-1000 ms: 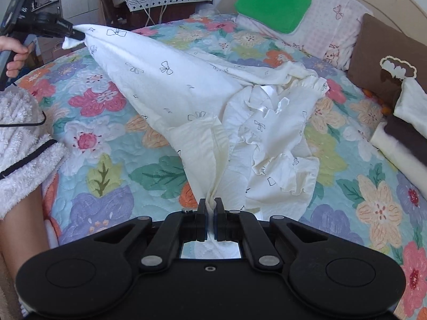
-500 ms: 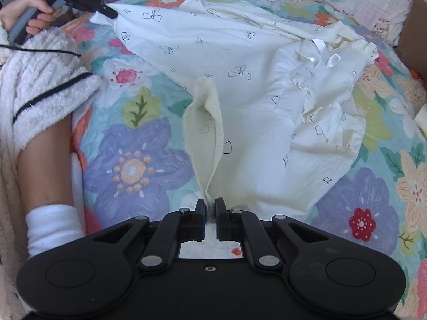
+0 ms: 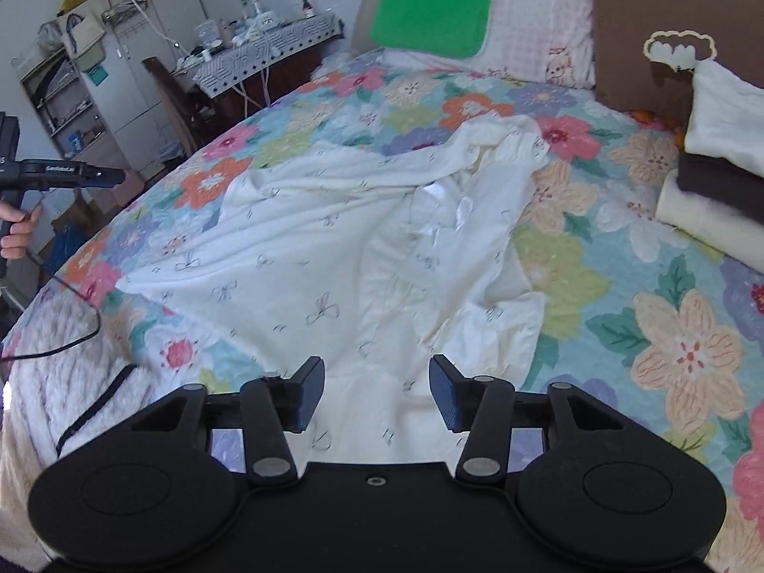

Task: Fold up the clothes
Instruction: 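Open both grippers and lay the nightgown on the quilt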

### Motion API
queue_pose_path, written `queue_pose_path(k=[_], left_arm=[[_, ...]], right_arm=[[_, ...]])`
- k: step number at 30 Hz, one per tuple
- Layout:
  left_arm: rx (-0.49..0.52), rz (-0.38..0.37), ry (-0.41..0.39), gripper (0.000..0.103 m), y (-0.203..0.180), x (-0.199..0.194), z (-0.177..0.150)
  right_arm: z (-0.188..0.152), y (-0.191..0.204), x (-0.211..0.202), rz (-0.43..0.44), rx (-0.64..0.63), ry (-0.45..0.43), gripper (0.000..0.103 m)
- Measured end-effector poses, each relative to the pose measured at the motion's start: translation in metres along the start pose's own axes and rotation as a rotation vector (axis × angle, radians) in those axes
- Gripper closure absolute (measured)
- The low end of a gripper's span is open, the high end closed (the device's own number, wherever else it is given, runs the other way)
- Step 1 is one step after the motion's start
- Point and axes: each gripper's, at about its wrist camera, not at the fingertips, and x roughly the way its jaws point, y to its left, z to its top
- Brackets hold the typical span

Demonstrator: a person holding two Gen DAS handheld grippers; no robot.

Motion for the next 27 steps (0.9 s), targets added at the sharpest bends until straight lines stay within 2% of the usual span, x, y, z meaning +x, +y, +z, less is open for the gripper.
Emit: queue_pose_path(k=[4,5,6,8,9,11,14,16,19,22,25,27], left_arm=[[-0.01,-0.015,-0.009,0.054,0.009,0.05,0.032],[-0.033,-0.02,-0.011,0.062,0.011,0.066,0.038],[-0.056,-0.025,-0.013,0.077,0.014,0.082,0.045],[-0.122,-0.125,-0.017,0.076,0.016,0.109,0.057],[-0.156,-0.179,-0.019,0.076,0.017,0.122,0.062],[-0.122,-0.183,-0.004,0.074,0.008,0.149,0.074],[0.029,-0.129,0.078,0.069,-0.008,0.194,0.089],[0.086,-0.116,0.125,0.065,-0.01,0.221,0.093],[0.145,-0.074,0.139,0.065,-0.008,0.248,0.096],[0.203,-0.032,0.149,0.064,-0.006,0.274,0.098],[0.234,-0.035,0.178,0.056,-0.005,0.296,0.102],[0.226,-0.044,0.221,0.053,-0.004,0.312,0.103]], right_arm=[[0.044,-0.026,0.03,-0.017,0.048,-0.009,0.046],[0.055,-0.034,0.04,-0.002,0.081,0.0,0.045],[0.067,-0.042,0.054,0.047,0.147,0.037,0.045],[0.085,-0.046,0.077,0.157,0.259,0.091,0.045],[0.092,-0.042,0.085,0.18,0.276,0.097,0.045],[0.112,-0.035,0.102,0.13,0.235,0.09,0.045],[0.145,-0.049,0.129,0.04,0.211,0.092,0.045],[0.164,-0.071,0.151,0.015,0.246,0.109,0.045],[0.185,-0.104,0.181,-0.043,0.307,0.12,0.045],[0.198,-0.129,0.204,-0.045,0.381,0.106,0.045],[0.208,-0.15,0.226,-0.037,0.464,0.084,0.045],[0.211,-0.155,0.235,-0.102,0.513,0.044,0.045]])
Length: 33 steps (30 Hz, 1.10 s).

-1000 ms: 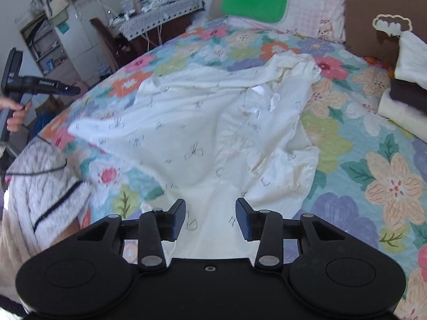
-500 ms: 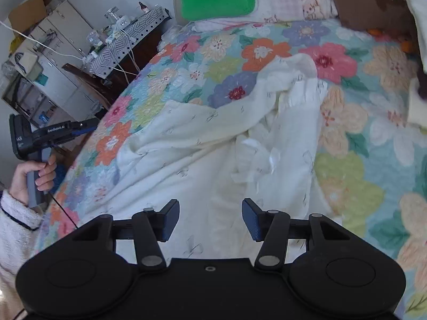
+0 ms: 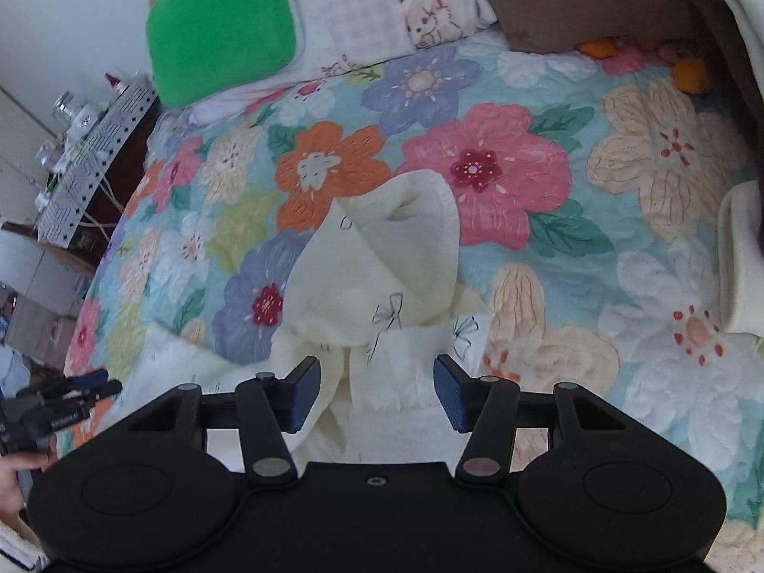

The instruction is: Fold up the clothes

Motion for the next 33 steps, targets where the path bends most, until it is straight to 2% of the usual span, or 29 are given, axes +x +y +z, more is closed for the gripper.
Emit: queue_pose_path(k=[2,4,6,7,9,11,13,14,15,16,19,22,26,30,33], left_arm=[[-0.04,-0.039,0.028,0.053,0.004,0.011,0.001],[-0.086,-0.089,0.024,0.052,0.008,0.018,-0.001],[-0.084,-0.074,0.025,0.036,0.009,0.029,-0.001],[-0.073,-0.052,0.039,0.032,0.008,0.036,-0.001],[-0.048,-0.004,0.071,0.03,0.007,0.05,0.0],[-0.058,-0.019,0.069,0.031,0.004,0.054,-0.001],[-0.048,-0.033,0.055,0.04,-0.002,0.055,-0.003],[-0.015,-0.014,0.045,0.078,-0.01,0.054,-0.005],[0.03,0.014,0.034,0.102,-0.019,0.053,-0.006],[0.077,0.044,0.022,0.102,-0.028,0.052,-0.007],[0.172,0.115,-0.016,0.102,-0.043,0.044,-0.01],[0.132,0.126,-0.074,0.102,-0.038,0.027,-0.003],[0.106,0.149,-0.183,0.102,-0.029,0.0,0.015],[0.027,0.193,-0.317,0.102,-0.015,-0.031,0.043],[-0.007,0.26,-0.374,0.102,-0.007,-0.039,0.062]], right_arm=[[0.004,0.002,0.008,-0.051,0.034,-0.042,0.045],[0.006,0.008,0.017,-0.036,0.031,-0.029,0.045],[0.011,0.01,0.03,-0.022,0.023,0.002,0.043],[0.013,0.009,0.036,-0.044,0.032,0.006,0.043],[0.016,0.002,0.05,-0.102,0.068,0.006,0.039],[0.016,-0.008,0.06,-0.14,0.117,-0.006,0.039],[0.014,-0.012,0.067,-0.139,0.118,-0.019,0.043],[0.012,-0.009,0.069,-0.129,0.087,-0.027,0.07],[0.011,-0.007,0.071,-0.119,0.055,-0.036,0.084],[0.01,-0.005,0.073,-0.11,0.024,-0.044,0.09],[0.001,0.015,0.057,-0.139,-0.145,-0.169,0.098],[-0.002,0.029,0.028,-0.12,-0.245,-0.307,0.1],[0.005,0.041,-0.014,-0.111,-0.285,-0.454,0.1],[0.031,0.06,-0.045,-0.078,-0.298,-0.57,0.101],[0.053,0.07,-0.043,-0.12,-0.309,-0.603,0.101]])
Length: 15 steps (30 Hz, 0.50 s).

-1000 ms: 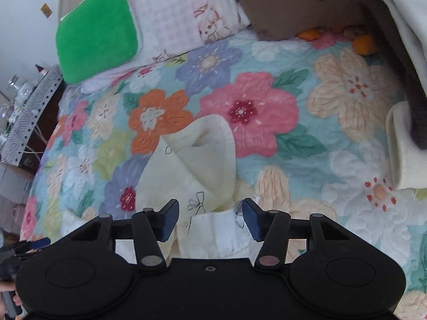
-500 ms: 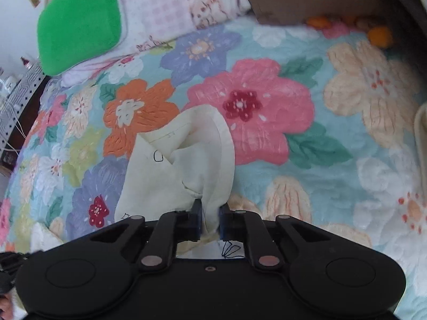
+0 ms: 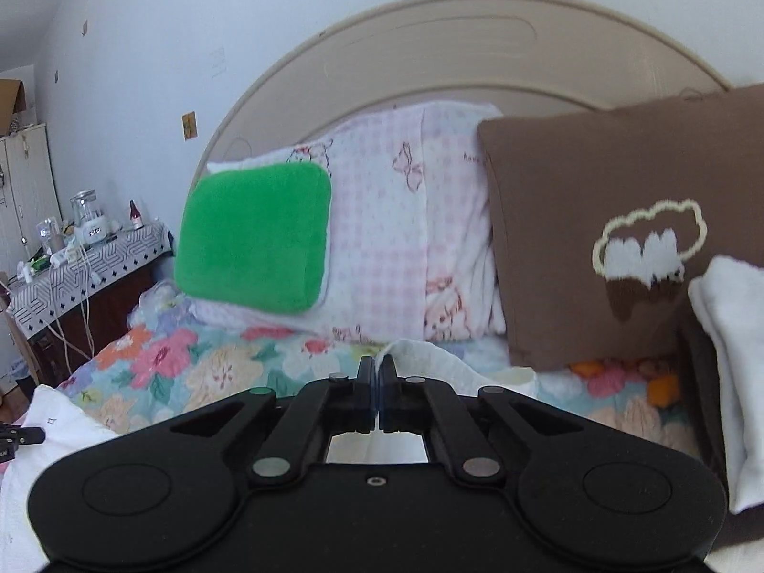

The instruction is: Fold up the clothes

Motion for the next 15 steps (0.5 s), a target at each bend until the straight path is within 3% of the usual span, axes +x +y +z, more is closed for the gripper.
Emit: queue_pose_path(k=[1,4,9,13,15], left_arm=[[0.003,0.03,-0.012,0.102,0.001,0.003,0.005],[0.02,0.094,0.03,0.102,-0.004,0.033,0.008],[0.038,0.13,0.131,0.102,-0.018,0.082,-0.003],[0.058,0.171,0.214,0.101,-0.019,0.107,-0.015],[0.081,0.202,0.254,0.097,-0.02,0.113,-0.021]], right_arm=[[0.006,0.001,0.005,-0.016,-0.008,-0.006,0.101],[0.0,-0.007,0.025,-0.038,0.052,0.101,0.101],[-0.041,-0.027,0.019,-0.048,0.108,0.207,0.09],[-0.068,-0.06,0.01,-0.091,0.144,0.293,0.063],[-0.08,-0.081,0.01,-0.105,0.204,0.35,0.061]])
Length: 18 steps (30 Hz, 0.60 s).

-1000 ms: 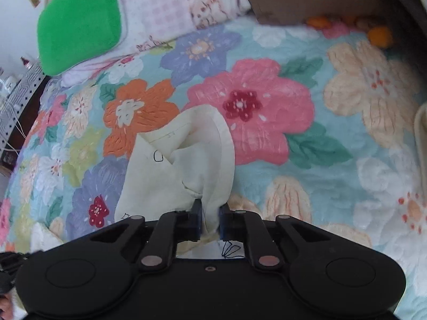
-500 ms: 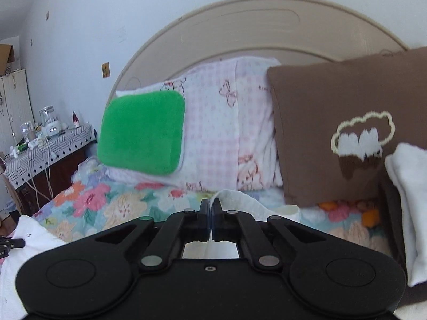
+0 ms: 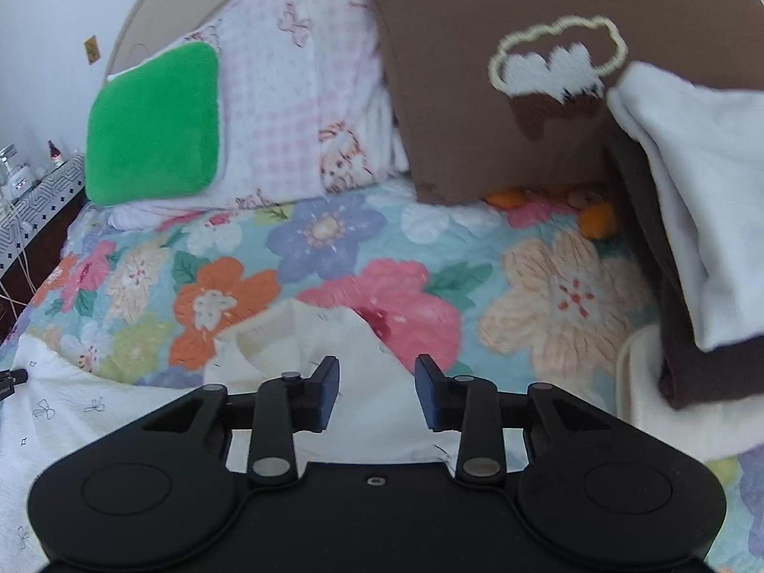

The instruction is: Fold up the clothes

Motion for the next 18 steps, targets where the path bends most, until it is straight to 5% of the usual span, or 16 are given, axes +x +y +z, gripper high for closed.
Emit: queue_pose_path(k=[6,13,18], left_arm=[[0.06,0.076,0.038,0.081,0.001,-0.005,-0.001],[-0.045,-0.342,-0.116,0.059,-0.025,-0.066,0.014],[0.129,-0.582,-0.192,0.049,-0.116,-0.103,0.025]], right_arm=[[-0.024,-0.038,0.014,-0.023,0.041,0.121,0.044],[-0.04,-0.049,0.029,0.052,0.033,0.123,0.036],[-0.041,-0.037,0.042,0.096,-0.043,0.088,0.042]])
